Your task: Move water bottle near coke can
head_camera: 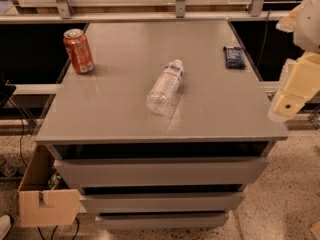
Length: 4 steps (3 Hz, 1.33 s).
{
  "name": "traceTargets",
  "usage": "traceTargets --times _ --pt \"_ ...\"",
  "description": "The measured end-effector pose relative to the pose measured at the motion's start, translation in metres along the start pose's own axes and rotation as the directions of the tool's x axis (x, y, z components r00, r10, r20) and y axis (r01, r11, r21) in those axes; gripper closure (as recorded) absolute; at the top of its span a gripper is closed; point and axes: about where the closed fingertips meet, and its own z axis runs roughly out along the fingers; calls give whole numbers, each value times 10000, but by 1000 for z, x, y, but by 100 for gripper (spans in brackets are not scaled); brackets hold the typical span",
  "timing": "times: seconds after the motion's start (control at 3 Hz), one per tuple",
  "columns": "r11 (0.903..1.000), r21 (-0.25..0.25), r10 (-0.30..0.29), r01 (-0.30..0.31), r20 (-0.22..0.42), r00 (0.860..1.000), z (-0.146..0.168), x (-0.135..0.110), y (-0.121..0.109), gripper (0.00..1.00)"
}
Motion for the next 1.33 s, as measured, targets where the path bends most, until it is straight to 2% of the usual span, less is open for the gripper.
traceTargets --times 0.33,0.67,1.0,1.33 --pt "9979 -41 643 -643 130 9978 17 -27 -8 0" --pt "9876 -62 1570 -1570 130 9875 48 -58 -18 0" --pt "9710 -46 2391 -2391 147 9709 48 -60 -18 0" --pt "9710 -45 2390 -2390 147 9709 48 -60 -18 0"
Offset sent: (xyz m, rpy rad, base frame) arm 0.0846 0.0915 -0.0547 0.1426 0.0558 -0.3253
